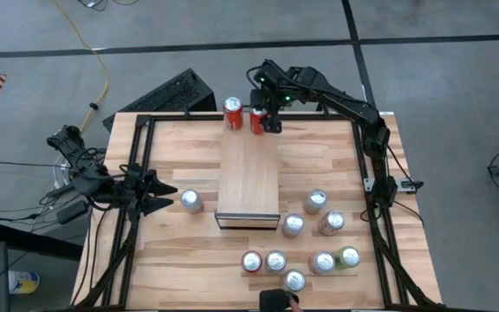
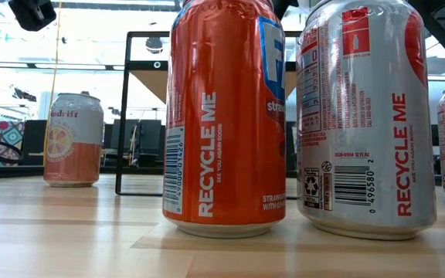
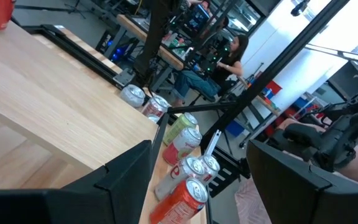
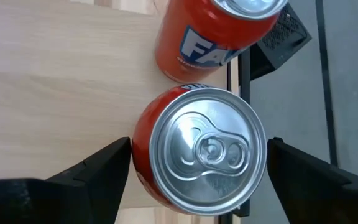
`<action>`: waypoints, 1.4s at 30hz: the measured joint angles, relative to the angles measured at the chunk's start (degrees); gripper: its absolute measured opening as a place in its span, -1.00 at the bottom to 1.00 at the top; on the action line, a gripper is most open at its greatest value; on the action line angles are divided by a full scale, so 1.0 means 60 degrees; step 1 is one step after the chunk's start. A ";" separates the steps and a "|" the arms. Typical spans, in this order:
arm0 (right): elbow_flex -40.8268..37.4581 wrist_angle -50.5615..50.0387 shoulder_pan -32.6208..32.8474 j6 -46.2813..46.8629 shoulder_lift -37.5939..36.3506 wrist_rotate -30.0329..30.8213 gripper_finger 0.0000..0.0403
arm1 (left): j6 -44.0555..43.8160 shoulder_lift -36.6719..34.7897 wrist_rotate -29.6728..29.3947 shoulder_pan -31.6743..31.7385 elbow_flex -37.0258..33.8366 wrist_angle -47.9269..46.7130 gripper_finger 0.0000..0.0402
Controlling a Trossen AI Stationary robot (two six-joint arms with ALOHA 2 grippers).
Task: Place canned beverage on shelf
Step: Put the left red soda can on the shelf aligned with the other red soda can
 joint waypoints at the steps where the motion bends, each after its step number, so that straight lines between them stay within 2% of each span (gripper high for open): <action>1: 0.0000 -0.0002 0.0000 0.0079 -0.0004 -0.0007 0.73 | 0.0000 0.0000 0.0000 0.0000 0.0000 0.0000 0.25; 8: 0.0011 0.0133 0.0080 0.0599 -0.0018 -0.0026 0.74 | -0.0094 -0.0001 0.0069 0.0000 0.0000 0.0000 0.25; 15: 0.0015 0.0105 0.0036 0.2925 -0.0029 -0.0008 0.74 | -0.0176 0.0000 0.0073 0.0000 0.0000 0.0002 0.25; 20: 0.0015 0.0083 0.0200 0.4362 -0.0033 0.0779 0.74 | -0.0178 0.0000 0.0074 -0.0003 0.0000 0.0003 0.25; 25: 0.0024 0.0029 0.0521 0.5568 -0.0033 0.2176 0.74 | -0.0178 0.0000 0.0073 0.0000 0.0000 0.0000 0.25; 31: 0.0029 0.0027 0.0784 0.5441 -0.0036 0.2443 0.66 | -0.0210 0.0000 0.0073 0.0000 0.0000 0.0000 0.25; 37: 0.0029 0.0018 0.0798 0.3999 -0.0040 0.2329 0.53 | -0.0343 0.0000 0.0080 0.0000 0.0000 -0.0004 0.25; 42: 0.0033 0.0080 0.0678 0.2593 -0.0051 0.1659 0.45 | -0.0349 0.0000 0.0080 -0.0003 0.0000 -0.0032 0.25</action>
